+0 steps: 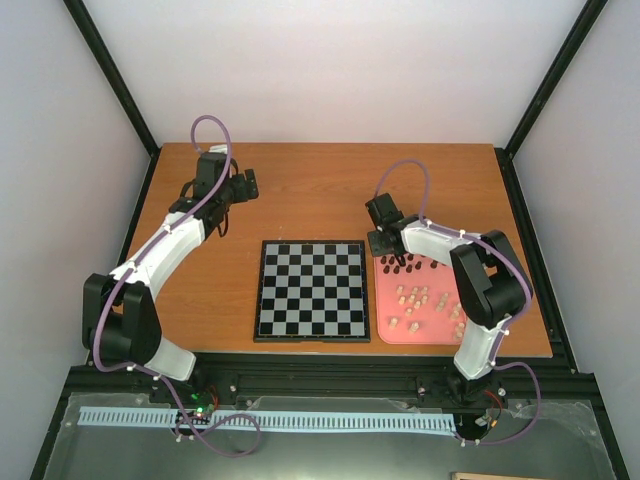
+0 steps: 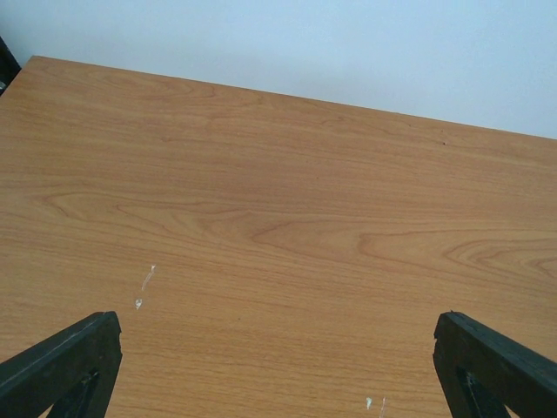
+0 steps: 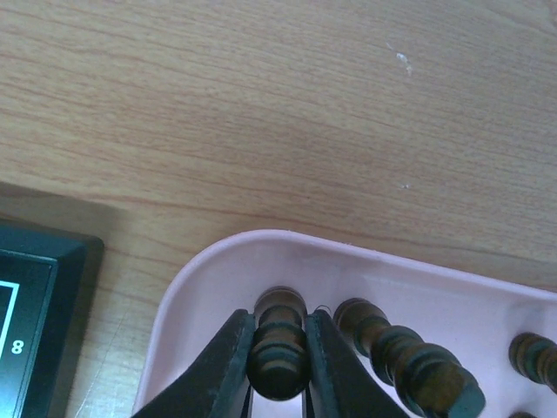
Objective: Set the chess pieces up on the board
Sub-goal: Pick up the chess piece from the storage box, then place the chess piece on the chessboard.
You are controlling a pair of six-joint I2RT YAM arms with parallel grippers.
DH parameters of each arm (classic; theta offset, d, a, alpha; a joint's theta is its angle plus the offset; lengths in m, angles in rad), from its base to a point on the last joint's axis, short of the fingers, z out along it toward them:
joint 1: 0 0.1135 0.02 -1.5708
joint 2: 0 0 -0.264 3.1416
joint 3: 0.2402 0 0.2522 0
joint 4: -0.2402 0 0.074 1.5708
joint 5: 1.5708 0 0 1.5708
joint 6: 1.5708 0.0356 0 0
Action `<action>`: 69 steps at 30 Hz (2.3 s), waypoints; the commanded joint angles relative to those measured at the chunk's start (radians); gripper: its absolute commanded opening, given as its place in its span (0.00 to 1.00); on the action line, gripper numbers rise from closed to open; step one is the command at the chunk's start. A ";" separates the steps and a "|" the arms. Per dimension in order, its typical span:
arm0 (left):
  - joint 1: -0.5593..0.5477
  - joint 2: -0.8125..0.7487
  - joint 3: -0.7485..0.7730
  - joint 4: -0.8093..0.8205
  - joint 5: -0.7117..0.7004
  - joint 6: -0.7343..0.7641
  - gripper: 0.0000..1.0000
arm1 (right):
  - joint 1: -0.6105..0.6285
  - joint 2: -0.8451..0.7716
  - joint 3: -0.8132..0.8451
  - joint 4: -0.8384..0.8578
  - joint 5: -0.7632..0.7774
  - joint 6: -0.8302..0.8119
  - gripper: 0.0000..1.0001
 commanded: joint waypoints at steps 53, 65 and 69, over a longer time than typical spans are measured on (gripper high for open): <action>-0.003 -0.059 0.045 -0.059 -0.103 -0.011 1.00 | 0.352 0.197 0.395 -0.001 -0.154 -0.003 0.03; -0.003 -0.043 0.045 -0.054 -0.103 -0.012 1.00 | 0.353 0.194 0.334 0.017 -0.165 -0.002 0.03; -0.003 -0.042 0.046 -0.053 -0.100 -0.012 1.00 | 0.353 0.205 0.335 0.025 -0.162 -0.003 0.03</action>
